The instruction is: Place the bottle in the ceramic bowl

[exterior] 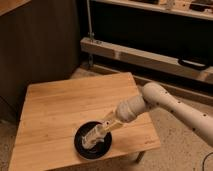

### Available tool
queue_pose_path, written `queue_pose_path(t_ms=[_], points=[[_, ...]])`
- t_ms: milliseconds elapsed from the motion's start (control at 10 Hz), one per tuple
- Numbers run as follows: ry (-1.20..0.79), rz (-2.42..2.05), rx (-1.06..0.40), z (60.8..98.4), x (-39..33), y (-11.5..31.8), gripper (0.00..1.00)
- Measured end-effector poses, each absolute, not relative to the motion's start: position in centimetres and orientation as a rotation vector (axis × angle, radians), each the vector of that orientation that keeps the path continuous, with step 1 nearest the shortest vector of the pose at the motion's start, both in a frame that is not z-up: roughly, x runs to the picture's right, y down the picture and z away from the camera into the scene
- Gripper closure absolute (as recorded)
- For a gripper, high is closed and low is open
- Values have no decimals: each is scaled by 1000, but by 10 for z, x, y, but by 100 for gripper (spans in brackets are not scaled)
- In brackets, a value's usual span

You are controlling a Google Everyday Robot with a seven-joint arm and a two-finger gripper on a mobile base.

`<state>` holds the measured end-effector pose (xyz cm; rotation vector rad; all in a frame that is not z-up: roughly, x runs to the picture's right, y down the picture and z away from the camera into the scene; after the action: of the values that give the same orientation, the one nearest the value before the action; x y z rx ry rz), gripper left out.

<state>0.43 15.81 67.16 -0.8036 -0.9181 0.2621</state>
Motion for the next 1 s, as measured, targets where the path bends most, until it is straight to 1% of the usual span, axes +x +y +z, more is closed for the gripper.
queue_pose_path(t_ms=[200, 300, 400, 500, 600, 700, 800, 1000], points=[[-918, 262, -804, 672, 4, 158, 97], [-918, 262, -804, 672, 4, 158, 100], [-918, 262, -804, 672, 4, 158, 100], [-918, 262, -804, 672, 4, 158, 98], [-918, 262, -804, 672, 4, 158, 91], [-918, 262, -804, 672, 4, 158, 79], [-918, 262, -804, 672, 4, 158, 71], [-918, 262, -804, 672, 4, 158, 48]])
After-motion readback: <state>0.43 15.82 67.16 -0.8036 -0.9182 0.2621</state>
